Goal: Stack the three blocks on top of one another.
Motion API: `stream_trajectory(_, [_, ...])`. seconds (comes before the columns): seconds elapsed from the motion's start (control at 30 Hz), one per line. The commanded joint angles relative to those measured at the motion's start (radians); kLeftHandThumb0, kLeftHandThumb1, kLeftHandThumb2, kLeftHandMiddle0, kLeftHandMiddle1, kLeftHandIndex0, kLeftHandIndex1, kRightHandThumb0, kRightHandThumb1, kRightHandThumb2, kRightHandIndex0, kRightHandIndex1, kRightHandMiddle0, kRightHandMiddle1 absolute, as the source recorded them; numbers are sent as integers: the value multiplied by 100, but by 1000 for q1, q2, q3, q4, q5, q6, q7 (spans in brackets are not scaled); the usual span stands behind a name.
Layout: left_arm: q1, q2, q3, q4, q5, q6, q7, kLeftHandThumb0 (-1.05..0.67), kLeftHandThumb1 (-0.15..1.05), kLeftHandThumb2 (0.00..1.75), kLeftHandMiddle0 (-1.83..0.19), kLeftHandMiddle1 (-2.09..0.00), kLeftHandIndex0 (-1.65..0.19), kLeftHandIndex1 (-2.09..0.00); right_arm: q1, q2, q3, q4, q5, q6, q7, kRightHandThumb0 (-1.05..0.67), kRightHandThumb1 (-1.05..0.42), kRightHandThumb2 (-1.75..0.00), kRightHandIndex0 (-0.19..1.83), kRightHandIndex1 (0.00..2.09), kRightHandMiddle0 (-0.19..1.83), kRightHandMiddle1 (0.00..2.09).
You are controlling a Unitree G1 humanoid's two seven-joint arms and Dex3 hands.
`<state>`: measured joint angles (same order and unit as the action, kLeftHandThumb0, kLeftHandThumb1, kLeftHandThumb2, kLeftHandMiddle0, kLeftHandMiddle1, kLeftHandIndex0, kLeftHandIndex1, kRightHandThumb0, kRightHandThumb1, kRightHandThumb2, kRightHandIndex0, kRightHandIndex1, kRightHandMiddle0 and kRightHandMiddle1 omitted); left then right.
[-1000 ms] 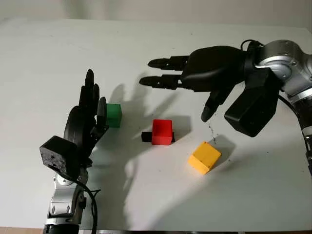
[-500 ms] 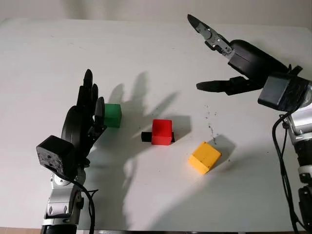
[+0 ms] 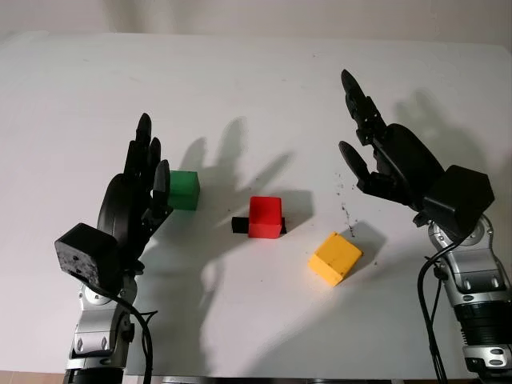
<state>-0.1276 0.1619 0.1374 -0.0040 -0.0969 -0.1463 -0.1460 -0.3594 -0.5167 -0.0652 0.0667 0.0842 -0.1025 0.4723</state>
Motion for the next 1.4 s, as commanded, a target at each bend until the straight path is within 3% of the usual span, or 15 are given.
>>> stream_trajectory(0.0, [1,6,5,-7,-4,-4,-1,-76,105,62,7,-6,10,-6,18,-51,-32,-82,9,41,21,-79,-105,-27,-19,0,-14,4])
stream_trajectory(0.13, [2,4,1,-10,-5,-2,-1,-76,105,62,8,-5,10,-6,29,-153,-81,-202,34,121,110,-82,-98,-10,-18,2,-6,7])
stream_trajectory(0.27, [3,-1,-2,-15,-8,4,1,-75,105,63,8,-5,11,-5,13,-294,-121,-263,17,79,230,-74,-88,-4,-12,6,15,16])
stream_trajectory(0.4, [5,3,-9,-22,0,10,3,-76,105,64,10,-5,12,-5,-13,-412,-136,-288,-56,-86,293,-80,-80,-5,-2,8,40,14])
stream_trajectory(0.63, [18,-1,-17,-45,3,35,8,-76,105,64,12,-5,13,-5,-15,-532,-123,-332,-110,-253,385,-71,-78,-5,2,7,47,10])
stream_trajectory(0.9, [21,-4,-22,-44,5,34,9,-75,105,66,14,-5,15,-5,-54,-560,-53,-316,-180,-408,410,-66,-68,-4,3,6,51,7])
stream_trajectory(1.37, [18,-10,-22,-44,13,31,17,-76,105,66,13,-6,13,-6,-61,-434,56,-190,-327,-577,243,-72,-68,-6,14,8,68,10])
